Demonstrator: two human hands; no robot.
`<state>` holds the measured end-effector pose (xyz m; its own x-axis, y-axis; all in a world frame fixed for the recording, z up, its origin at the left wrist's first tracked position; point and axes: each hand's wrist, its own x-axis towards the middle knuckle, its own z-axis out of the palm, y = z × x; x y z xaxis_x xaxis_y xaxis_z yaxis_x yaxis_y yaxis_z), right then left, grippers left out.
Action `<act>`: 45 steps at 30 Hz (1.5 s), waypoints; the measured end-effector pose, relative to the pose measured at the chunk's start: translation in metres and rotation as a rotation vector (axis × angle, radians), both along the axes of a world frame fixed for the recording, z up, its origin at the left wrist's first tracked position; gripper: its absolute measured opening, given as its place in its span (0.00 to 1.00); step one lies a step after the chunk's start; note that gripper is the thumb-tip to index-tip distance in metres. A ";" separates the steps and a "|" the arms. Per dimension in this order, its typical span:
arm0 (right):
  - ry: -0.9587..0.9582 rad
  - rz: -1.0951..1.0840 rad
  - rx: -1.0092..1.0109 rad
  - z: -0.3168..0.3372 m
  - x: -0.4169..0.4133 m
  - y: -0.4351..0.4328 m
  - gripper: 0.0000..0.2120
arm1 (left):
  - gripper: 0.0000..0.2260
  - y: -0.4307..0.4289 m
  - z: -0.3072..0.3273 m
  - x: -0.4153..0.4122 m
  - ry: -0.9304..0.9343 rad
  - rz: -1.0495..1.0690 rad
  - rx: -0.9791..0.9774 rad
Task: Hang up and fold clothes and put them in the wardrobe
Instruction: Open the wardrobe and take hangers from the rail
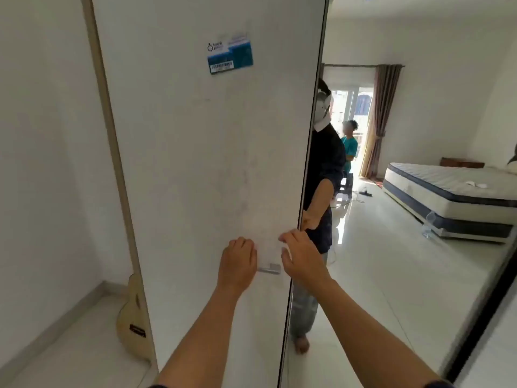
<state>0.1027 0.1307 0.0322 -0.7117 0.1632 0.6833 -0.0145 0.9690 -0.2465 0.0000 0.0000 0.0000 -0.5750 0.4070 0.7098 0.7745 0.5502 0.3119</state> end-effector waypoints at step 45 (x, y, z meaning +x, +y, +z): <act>-0.055 1.009 -0.845 0.081 0.063 -0.190 0.37 | 0.23 -0.166 0.163 0.122 -0.174 -0.099 0.382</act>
